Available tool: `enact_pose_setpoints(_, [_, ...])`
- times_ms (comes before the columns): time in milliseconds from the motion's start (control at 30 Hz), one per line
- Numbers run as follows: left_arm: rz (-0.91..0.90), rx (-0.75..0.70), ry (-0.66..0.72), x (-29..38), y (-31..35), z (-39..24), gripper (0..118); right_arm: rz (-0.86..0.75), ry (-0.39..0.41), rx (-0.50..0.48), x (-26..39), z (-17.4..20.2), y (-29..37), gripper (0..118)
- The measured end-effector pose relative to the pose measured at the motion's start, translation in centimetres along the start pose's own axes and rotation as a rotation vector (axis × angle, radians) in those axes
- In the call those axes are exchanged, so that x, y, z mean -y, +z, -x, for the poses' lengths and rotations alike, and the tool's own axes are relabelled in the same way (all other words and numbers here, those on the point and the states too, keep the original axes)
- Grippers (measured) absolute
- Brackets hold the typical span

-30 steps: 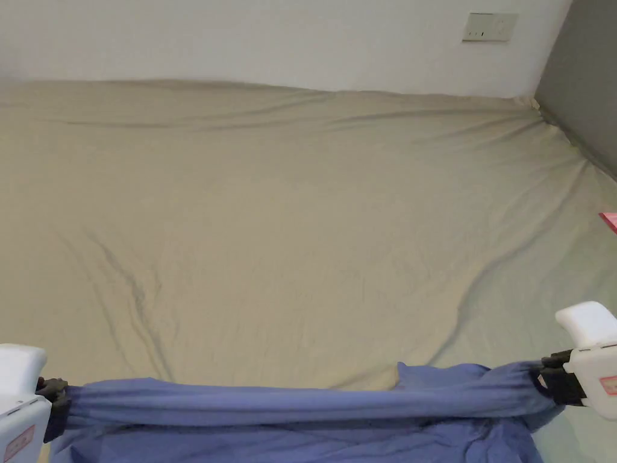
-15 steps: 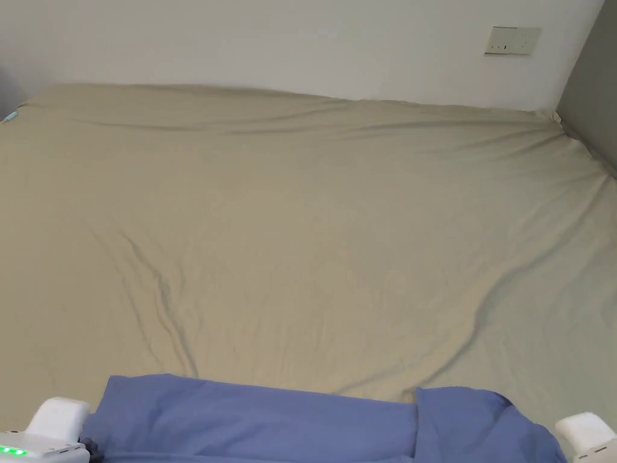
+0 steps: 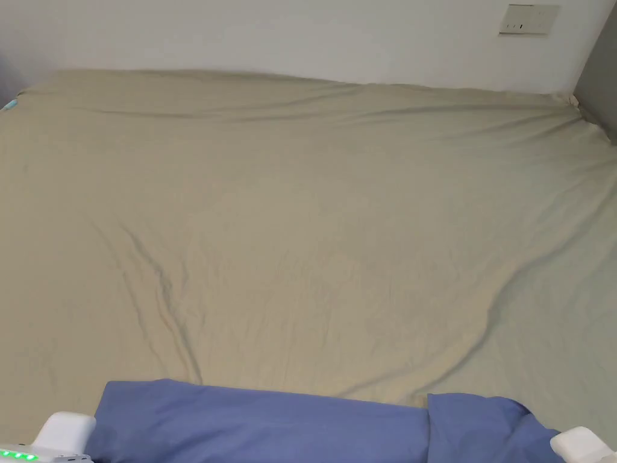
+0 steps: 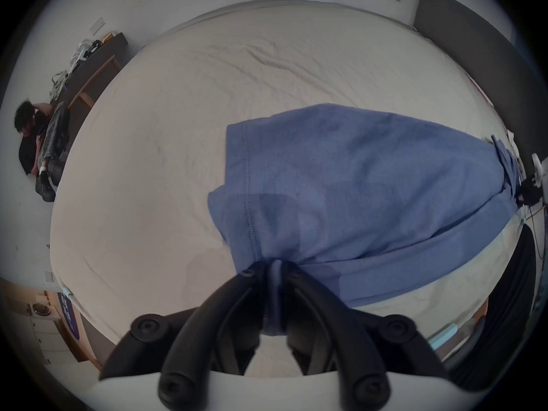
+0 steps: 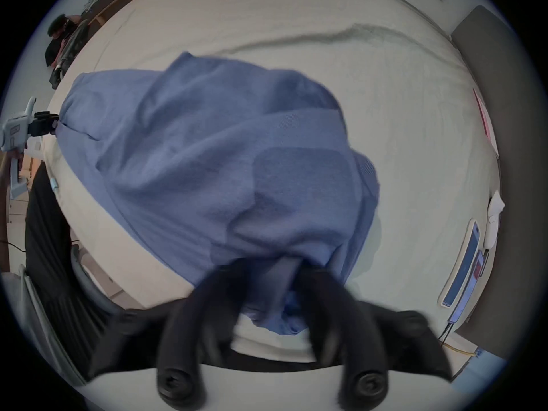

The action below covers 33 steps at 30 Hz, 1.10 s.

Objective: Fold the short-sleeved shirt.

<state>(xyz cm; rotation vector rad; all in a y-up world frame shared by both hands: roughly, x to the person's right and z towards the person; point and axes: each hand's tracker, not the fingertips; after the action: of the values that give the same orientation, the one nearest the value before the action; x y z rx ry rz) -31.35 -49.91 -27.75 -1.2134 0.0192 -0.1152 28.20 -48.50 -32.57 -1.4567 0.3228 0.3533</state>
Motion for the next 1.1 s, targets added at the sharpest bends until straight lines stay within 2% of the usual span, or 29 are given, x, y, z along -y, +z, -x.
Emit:
enact_pose_setpoints(33, [-0.048, -0.057, -0.006, -0.2, 0.6, 0.3, 88, -0.009, -0.009, -0.005, -0.2, -0.2, 1.0, 83])
enact_pose_setpoints(67, [-0.096, -0.073, -0.012, -0.3, 1.5, 0.6, 105, -0.028, -0.023, -0.002, -0.4, -0.1, 2.1, 102])
enact_pose_setpoints(100, [-0.166, -0.043, -0.002, -0.5, 2.8, 0.9, 112, -0.074, -0.036, 0.033, -0.7, -0.2, 3.4, 107])
enact_pose_setpoints(167, [-0.293, 0.015, 0.066, -1.6, 6.0, 1.5, 112, -0.207, -0.051, 0.079, -1.4, -0.5, 6.8, 107])
enact_pose_setpoints(267, [-0.489, 0.042, 0.14, -3.5, 10.9, 1.6, 112, -0.428, -0.123, 0.129, -2.6, 0.2, 12.6, 107])
enact_pose_setpoints(400, [-0.758, 0.026, 0.129, -5.8, 18.0, -0.5, 111, -0.804, -0.148, 0.194, -3.4, 4.6, 20.8, 107])
enact_pose_setpoints(500, [-0.931, -0.001, 0.132, -6.9, 22.5, -3.1, 93, -1.014, -0.129, 0.241, -3.5, 8.5, 24.5, 107])
enact_pose_setpoints(600, [-1.031, -0.05, 0.109, -7.6, 25.2, -5.9, 83, -1.139, -0.119, 0.331, -3.6, 12.1, 26.1, 106])
enact_pose_setpoints(633, [-1.049, -0.059, 0.098, -7.6, 25.7, -6.8, 66, -1.183, -0.113, 0.34, -3.6, 13.2, 26.4, 101])
enact_pose_setpoints(667, [-1.062, -0.071, 0.098, -7.6, 26.1, -7.7, 50, -1.213, -0.105, 0.344, -3.5, 14.3, 26.6, 90])
enact_pose_setpoints(700, [-1.066, -0.073, 0.098, -7.8, 26.0, -8.2, 35, -1.24, -0.092, 0.358, -3.4, 15.4, 26.7, 68])
enact_pose_setpoints(733, [-1.085, -0.069, 0.078, -7.8, 26.1, -8.8, 21, -1.245, -0.083, 0.37, -3.7, 16.2, 26.6, 21])
enact_pose_setpoints(767, [-1.106, -0.071, 0.055, -7.8, 26.3, -9.5, 19, -1.237, -0.091, 0.392, -4.0, 16.9, 26.5, 1])
enact_pose_setpoints(800, [-1.121, -0.084, 0.032, -7.8, 26.3, -10.3, 15, -1.247, -0.101, 0.386, -3.8, 17.6, 26.2, 1])
enact_pose_setpoints(833, [-1.14, -0.096, 0.021, -7.8, 26.3, -11.1, 3, -1.254, -0.091, 0.377, -3.9, 18.1, 26.1, 1])
enact_pose_setpoints(867, [-1.149, -0.11, 0.017, -7.8, 26.2, -11.7, 0, -1.247, -0.074, 0.364, -4.3, 18.3, 25.9, 1])
enact_pose_setpoints(1100, [-1.136, -0.071, -0.021, -8.3, 25.6, -13.1, 0, -1.263, -0.031, 0.439, -4.6, 19.5, 25.1, 1])
